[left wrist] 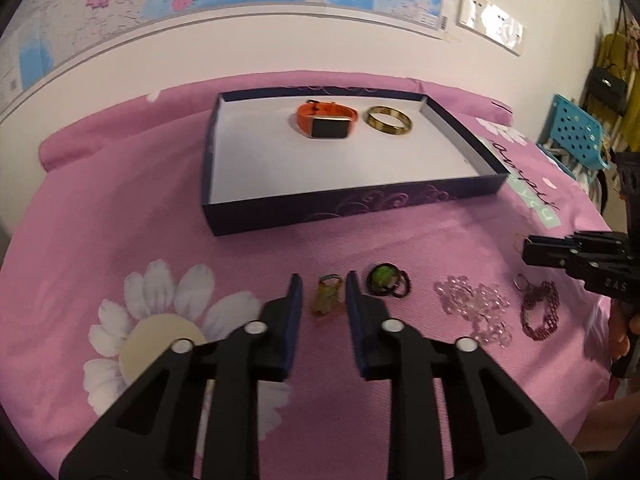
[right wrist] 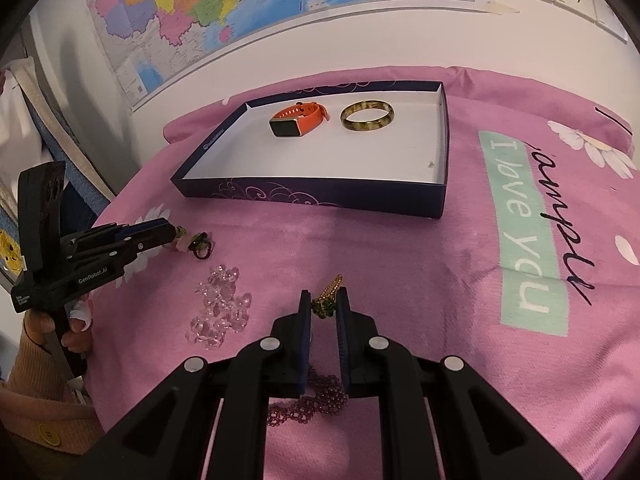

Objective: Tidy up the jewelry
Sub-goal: 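Grasp the pink-stone ring with the left gripper while the right gripper lifts the gold ring, then carry the pink-stone ring into the box with the left gripper while the right gripper releases the gold ring there, then move the right gripper to the purple beaded bracelet and close on it, then lift the purple bracelet with the right gripper while the left gripper grasps the pink translucent ring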

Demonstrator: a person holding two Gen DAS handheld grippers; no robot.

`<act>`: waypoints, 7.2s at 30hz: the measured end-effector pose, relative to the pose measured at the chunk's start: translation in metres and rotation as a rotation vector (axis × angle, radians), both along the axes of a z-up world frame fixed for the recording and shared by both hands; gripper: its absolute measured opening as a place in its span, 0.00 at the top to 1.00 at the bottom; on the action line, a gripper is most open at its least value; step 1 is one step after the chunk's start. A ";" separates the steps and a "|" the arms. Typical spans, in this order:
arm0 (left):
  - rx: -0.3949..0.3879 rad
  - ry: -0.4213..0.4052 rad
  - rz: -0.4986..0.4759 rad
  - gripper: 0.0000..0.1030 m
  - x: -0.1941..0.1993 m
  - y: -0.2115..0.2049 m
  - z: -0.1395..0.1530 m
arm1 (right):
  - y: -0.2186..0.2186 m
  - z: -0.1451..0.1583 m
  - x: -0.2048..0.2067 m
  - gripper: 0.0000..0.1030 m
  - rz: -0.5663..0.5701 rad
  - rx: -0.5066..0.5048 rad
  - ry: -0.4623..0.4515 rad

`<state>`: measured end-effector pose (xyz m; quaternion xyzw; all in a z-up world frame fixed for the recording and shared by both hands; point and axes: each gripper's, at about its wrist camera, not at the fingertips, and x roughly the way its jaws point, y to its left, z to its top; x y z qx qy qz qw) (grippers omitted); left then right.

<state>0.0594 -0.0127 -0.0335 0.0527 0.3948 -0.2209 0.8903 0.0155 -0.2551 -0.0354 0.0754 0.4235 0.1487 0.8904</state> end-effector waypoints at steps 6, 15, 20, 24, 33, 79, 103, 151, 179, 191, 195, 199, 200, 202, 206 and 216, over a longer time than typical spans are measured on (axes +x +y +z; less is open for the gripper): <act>-0.073 0.052 0.008 0.84 0.003 0.009 -0.001 | 0.000 0.000 0.000 0.90 0.001 0.001 0.001; -0.075 0.072 0.019 0.84 0.009 0.014 -0.005 | 0.005 -0.004 0.001 0.90 0.008 0.005 0.014; -0.047 0.091 -0.004 0.85 0.011 0.009 -0.012 | 0.008 -0.006 0.003 0.90 0.010 0.002 0.019; -0.041 0.088 0.001 0.87 0.010 0.007 -0.011 | 0.010 -0.005 0.004 0.90 0.015 0.001 0.016; -0.090 0.030 0.007 0.87 0.000 0.010 0.012 | 0.013 0.007 0.009 0.90 0.034 0.006 -0.017; -0.064 0.115 0.051 0.87 0.138 -0.071 0.004 | 0.028 0.014 0.157 0.90 0.029 -0.130 -0.029; -0.063 0.025 0.085 0.59 0.120 -0.057 0.020 | 0.020 0.020 0.154 0.73 -0.028 -0.150 -0.055; -0.008 -0.070 -0.004 0.51 -0.028 -0.009 0.013 | 0.013 0.000 -0.032 0.65 0.082 -0.117 0.024; 0.022 -0.018 -0.004 0.54 -0.029 -0.010 0.000 | 0.028 0.000 -0.040 0.96 0.147 -0.119 0.019; 0.046 0.007 -0.012 0.60 -0.014 -0.011 -0.004 | 0.031 0.001 -0.035 0.97 0.158 -0.097 0.025; 0.062 0.021 -0.021 0.60 -0.010 -0.013 -0.007 | 0.027 0.000 -0.038 0.88 0.144 -0.108 0.030; 0.073 0.028 -0.024 0.63 -0.009 -0.015 -0.008 | 0.030 -0.003 -0.038 0.83 0.157 -0.125 0.040; 0.072 0.029 -0.028 0.65 -0.010 -0.015 -0.008 | 0.032 -0.004 -0.039 0.82 0.162 -0.138 0.038; 0.084 0.030 -0.029 0.69 -0.010 -0.016 -0.009 | 0.037 -0.005 -0.040 0.80 0.173 -0.163 0.026; 0.089 0.026 -0.038 0.74 -0.013 -0.017 -0.009 | 0.042 -0.005 -0.043 0.90 0.182 -0.207 0.012; 0.069 0.030 -0.046 0.91 -0.021 -0.014 -0.007 | 0.043 0.002 -0.042 0.99 0.203 -0.135 0.015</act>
